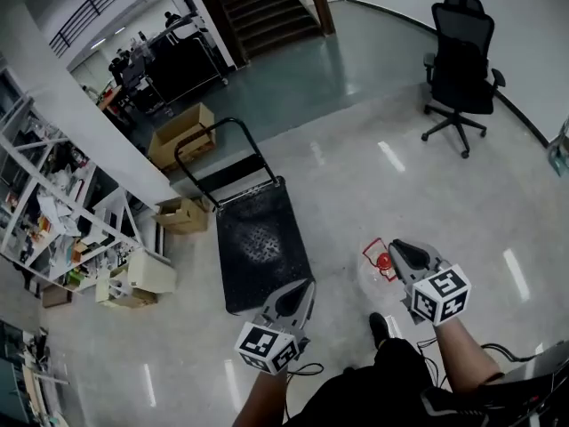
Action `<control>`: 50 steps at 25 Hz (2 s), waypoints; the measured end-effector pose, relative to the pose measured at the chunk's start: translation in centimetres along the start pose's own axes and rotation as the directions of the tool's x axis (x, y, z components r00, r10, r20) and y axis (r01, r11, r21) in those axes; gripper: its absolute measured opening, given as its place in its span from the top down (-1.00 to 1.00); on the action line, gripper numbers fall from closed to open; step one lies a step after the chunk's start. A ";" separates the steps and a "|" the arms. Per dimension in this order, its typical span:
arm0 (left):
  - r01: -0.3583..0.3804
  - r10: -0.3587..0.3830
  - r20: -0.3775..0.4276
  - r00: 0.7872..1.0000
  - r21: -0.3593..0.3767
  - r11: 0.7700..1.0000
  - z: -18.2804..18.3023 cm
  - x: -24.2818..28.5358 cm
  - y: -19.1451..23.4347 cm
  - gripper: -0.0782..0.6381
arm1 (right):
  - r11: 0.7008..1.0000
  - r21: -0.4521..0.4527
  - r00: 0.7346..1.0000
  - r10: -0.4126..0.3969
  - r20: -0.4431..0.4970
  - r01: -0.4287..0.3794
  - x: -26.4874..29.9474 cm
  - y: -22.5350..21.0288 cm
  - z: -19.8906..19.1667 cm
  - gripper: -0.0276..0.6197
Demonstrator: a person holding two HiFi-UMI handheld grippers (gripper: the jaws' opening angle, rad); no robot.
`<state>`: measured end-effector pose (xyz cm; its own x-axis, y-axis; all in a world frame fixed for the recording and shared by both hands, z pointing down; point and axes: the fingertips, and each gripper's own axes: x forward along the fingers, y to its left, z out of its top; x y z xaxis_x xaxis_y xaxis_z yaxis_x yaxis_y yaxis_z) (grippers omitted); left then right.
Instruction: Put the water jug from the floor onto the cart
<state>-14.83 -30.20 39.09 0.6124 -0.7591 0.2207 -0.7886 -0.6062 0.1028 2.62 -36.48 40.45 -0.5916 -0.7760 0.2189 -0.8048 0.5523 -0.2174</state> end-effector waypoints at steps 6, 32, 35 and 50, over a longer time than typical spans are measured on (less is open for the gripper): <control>0.011 -0.018 -0.115 0.993 -0.059 0.998 -2.4 11.1 2.4 0.79 | 0.995 0.076 0.993 -0.048 -0.106 0.057 4.9 -10.7 -3.9 0.63; 0.088 -0.298 -0.671 0.679 -0.328 0.940 -37.9 27.1 4.1 0.79 | 0.674 0.394 0.687 -0.237 -0.686 0.625 8.7 -24.4 -44.6 0.41; 0.082 -0.322 -0.692 0.646 -0.357 0.930 -40.4 26.7 3.6 0.79 | 0.653 0.393 0.667 -0.236 -0.706 0.647 8.8 -24.8 -47.1 0.41; 0.035 -0.334 -0.703 0.628 -0.403 0.915 -43.1 26.4 3.6 0.79 | 0.533 0.527 0.680 -0.129 -0.722 0.661 10.6 -25.2 -51.4 0.52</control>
<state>-3.93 -42.23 87.06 0.6085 -0.1076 0.7862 -0.7222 -0.4857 0.4925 14.14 -42.92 97.16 -0.3328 -0.3789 0.8635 -0.7953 -0.3793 -0.4730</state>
